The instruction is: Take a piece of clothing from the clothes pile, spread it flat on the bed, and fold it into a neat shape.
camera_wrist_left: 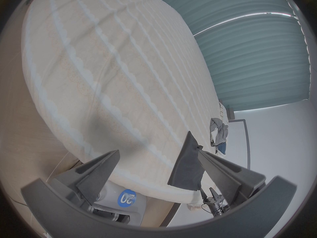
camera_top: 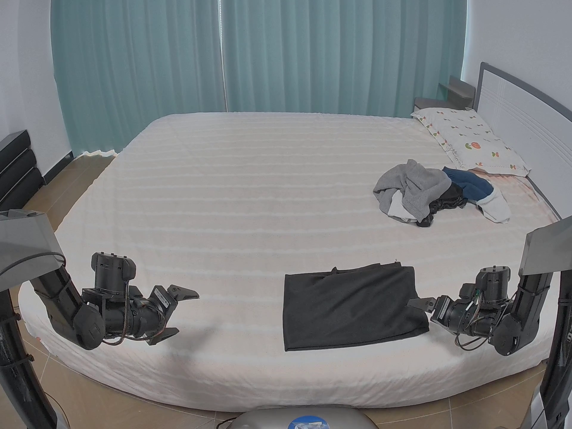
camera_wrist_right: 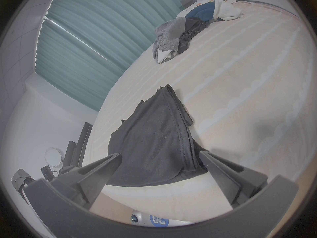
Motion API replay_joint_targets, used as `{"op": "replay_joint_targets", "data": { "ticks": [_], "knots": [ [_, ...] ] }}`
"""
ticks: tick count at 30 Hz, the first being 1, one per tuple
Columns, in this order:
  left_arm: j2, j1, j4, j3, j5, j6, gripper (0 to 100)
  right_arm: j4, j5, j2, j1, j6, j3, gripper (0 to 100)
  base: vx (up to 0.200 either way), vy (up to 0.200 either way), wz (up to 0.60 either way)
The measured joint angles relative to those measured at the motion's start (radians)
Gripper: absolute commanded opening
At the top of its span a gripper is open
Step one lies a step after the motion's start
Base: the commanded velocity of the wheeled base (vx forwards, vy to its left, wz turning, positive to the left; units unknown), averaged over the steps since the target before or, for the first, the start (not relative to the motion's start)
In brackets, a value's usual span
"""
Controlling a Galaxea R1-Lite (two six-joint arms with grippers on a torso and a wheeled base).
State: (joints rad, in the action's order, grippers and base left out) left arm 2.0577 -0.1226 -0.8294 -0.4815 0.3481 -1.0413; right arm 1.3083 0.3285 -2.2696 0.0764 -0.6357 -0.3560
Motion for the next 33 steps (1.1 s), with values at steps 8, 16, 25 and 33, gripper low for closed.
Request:
{"op": "replay_joint_targets", "data": {
  "ticks": [8, 16, 25, 33],
  "knots": [
    [0.0, 0.0, 0.0, 0.0, 0.0, 0.0, 100, -0.002, -0.001, -0.039, 0.007, 0.0, -0.033, 0, 0.0, 0.0, 0.0],
    [0.0, 0.0, 0.0, 0.0, 0.0, 0.0, 100, -0.008, -0.014, -0.052, 0.013, 0.013, -0.013, 0, 0.0, 0.0, 0.0],
    [0.0, 0.0, 0.0, -0.001, 0.0, 0.0, 100, -0.011, -0.015, -0.027, -0.005, 0.116, 0.05, 0, 0.0, 0.0, 0.0],
    [0.0, 0.0, 0.0, -0.002, 0.0, 0.0, 100, -0.011, -0.014, -0.022, -0.042, 0.181, 0.069, 0, 0.0, 0.0, 0.0]
  ]
}}
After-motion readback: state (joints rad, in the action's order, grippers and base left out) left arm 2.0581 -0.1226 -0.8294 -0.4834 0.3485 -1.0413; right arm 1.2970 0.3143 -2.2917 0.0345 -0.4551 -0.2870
